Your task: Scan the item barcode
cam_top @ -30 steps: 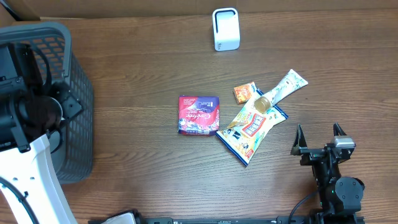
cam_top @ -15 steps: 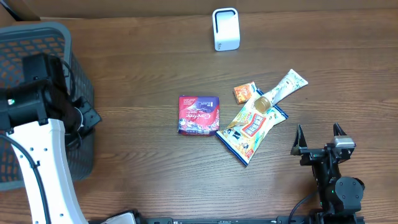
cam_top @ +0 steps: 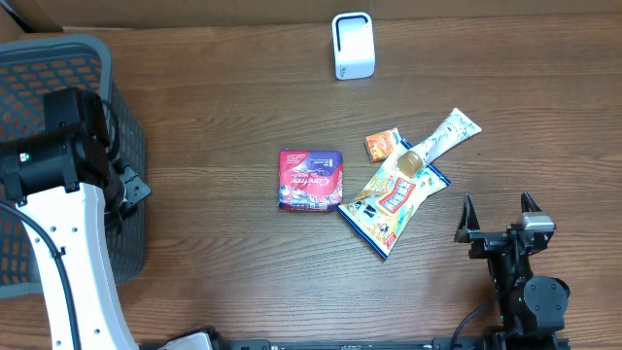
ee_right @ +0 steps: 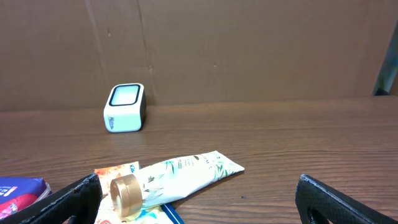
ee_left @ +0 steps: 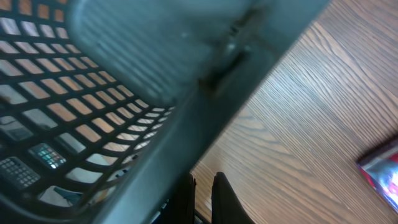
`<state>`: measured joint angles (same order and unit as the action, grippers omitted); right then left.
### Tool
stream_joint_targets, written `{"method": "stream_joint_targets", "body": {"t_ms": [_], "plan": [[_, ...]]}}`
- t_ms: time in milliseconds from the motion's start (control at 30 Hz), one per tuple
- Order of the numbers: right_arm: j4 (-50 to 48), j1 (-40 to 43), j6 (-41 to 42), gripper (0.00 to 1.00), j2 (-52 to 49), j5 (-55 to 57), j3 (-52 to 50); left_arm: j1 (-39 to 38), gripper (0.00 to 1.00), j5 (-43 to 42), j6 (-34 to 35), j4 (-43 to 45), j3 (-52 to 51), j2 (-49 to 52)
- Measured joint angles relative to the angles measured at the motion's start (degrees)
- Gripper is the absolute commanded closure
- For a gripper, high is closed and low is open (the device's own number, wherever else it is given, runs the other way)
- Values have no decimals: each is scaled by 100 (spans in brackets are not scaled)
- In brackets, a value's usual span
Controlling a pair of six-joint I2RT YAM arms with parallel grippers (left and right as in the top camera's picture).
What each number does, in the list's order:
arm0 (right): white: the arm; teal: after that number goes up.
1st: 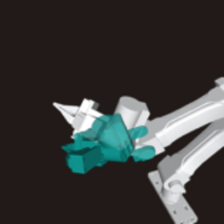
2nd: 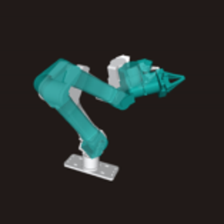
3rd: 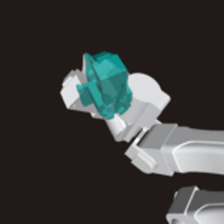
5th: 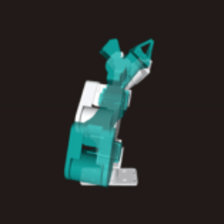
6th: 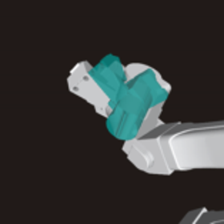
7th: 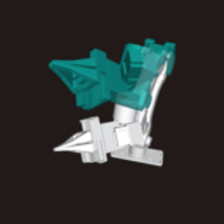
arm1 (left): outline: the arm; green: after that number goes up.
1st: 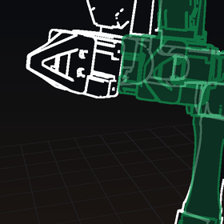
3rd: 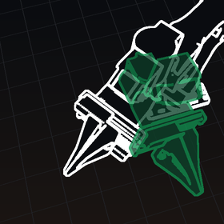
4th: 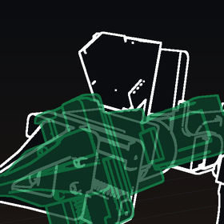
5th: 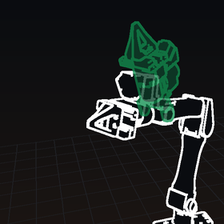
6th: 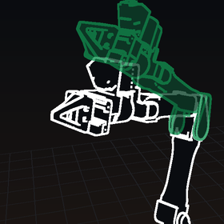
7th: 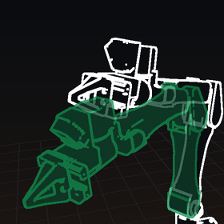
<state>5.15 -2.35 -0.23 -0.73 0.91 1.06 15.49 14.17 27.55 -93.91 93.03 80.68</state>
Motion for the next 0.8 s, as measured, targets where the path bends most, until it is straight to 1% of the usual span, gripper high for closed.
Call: {"method": "stream_joint_targets", "body": {"t_ms": [800], "plan": [[2,0,2,0,0,0,0,0,96,680,411,-35,0,0]]}}
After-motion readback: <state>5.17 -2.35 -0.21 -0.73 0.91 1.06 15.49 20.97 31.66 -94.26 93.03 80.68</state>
